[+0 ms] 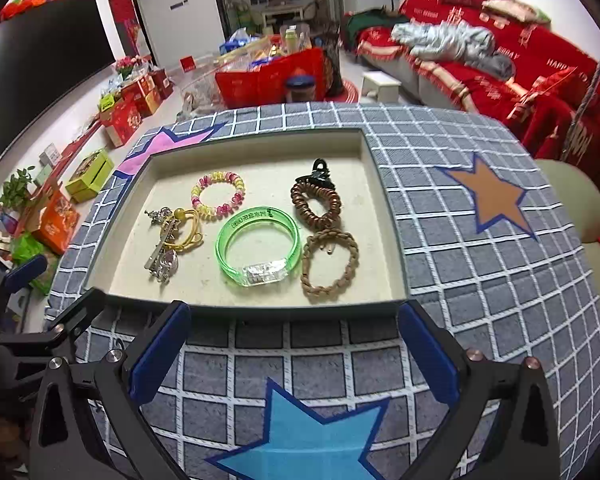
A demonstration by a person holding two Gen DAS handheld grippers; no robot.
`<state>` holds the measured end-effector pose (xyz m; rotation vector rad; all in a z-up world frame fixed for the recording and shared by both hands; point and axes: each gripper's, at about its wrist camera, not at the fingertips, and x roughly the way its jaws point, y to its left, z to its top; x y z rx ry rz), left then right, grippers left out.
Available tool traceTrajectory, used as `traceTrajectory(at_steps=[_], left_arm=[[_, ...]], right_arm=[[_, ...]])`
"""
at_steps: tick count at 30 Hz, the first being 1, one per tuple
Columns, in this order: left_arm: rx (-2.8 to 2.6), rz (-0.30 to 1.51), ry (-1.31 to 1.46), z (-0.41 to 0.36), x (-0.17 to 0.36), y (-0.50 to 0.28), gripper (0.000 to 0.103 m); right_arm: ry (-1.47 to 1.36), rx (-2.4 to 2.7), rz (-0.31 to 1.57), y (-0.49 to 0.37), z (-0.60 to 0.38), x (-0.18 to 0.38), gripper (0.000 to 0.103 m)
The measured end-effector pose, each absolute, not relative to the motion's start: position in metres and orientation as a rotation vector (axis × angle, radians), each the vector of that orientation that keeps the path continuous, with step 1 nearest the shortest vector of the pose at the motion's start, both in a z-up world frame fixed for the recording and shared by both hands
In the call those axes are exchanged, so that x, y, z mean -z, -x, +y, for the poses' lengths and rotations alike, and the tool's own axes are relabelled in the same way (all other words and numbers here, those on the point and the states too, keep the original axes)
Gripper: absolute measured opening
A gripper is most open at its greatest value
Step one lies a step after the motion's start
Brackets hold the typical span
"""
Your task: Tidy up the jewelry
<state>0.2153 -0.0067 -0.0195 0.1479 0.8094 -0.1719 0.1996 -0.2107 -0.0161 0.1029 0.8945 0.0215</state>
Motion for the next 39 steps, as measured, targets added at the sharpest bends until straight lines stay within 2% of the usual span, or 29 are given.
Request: traceTrajectory(at_steps=[14,39], left_arm=[[0.097,0.699,-0.019,0.004,0.016,-0.166,0.103],[0.04,0.708,-0.037,0.0,0.016,-0.154,0.103]], right_arm=[[-0.035,0.032,0.72,-0.157,-0.201,0.005,0.103],[-0.005,0.059,0.678,-0.139,-0.197,-0.004,0.103]])
